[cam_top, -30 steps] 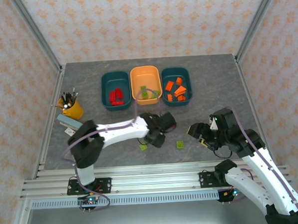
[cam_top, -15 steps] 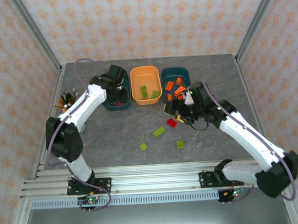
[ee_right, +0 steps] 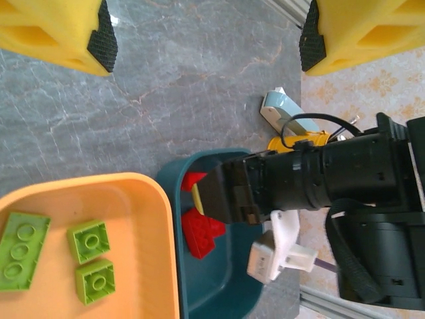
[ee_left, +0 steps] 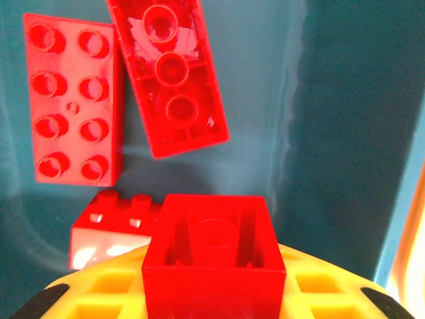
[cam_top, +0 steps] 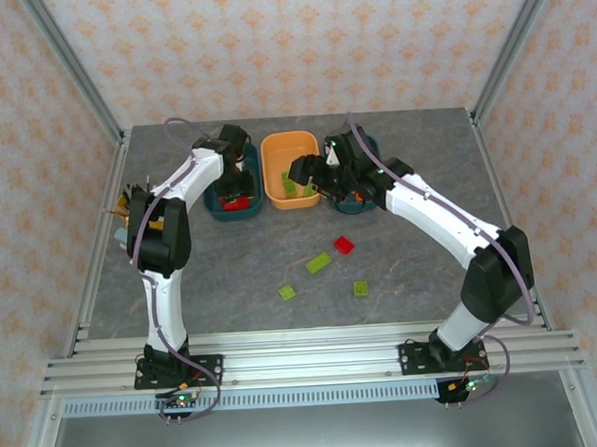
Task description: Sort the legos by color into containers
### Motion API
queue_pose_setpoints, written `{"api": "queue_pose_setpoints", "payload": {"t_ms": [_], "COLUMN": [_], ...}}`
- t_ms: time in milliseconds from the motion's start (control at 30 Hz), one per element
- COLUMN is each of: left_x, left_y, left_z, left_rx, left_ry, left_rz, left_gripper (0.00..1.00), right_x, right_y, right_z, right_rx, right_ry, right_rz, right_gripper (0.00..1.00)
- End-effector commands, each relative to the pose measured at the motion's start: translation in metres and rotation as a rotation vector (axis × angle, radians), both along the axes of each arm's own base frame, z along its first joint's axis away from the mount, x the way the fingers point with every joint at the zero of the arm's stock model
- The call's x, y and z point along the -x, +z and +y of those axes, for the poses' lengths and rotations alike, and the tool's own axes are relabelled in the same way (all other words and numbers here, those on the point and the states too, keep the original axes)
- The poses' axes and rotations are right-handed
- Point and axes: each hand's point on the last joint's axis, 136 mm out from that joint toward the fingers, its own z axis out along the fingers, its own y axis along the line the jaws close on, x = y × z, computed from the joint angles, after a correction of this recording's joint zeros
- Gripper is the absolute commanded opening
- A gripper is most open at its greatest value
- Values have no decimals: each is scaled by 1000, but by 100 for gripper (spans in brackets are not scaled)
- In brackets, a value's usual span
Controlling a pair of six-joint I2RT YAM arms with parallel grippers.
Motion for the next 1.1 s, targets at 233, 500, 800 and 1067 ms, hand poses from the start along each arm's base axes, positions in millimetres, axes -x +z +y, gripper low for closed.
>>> {"api": "queue_pose_setpoints", "payload": {"t_ms": [233,500,800,1067], "left_x": [-14,-16,-19,-16], "left_y": [-8,-20,3,71], "left_z": [-8,-5,-3,1], "left_rx": [19,4,-3,15], "left_ry": [-19,-15,-8,54], "left_rz": [21,50,1,-138], "left_gripper": [29,34,56,70], "right_x": [-39,-47,-38,-6], "right_y": [11,13,21,24], "right_z": [13,22,16,-13], "right_rx": [112,135,191,314], "right_ry": [-10,1,13,-6], "right_rz": [-76,-71,-88,-97], "right_gripper": [74,73,73,70]}}
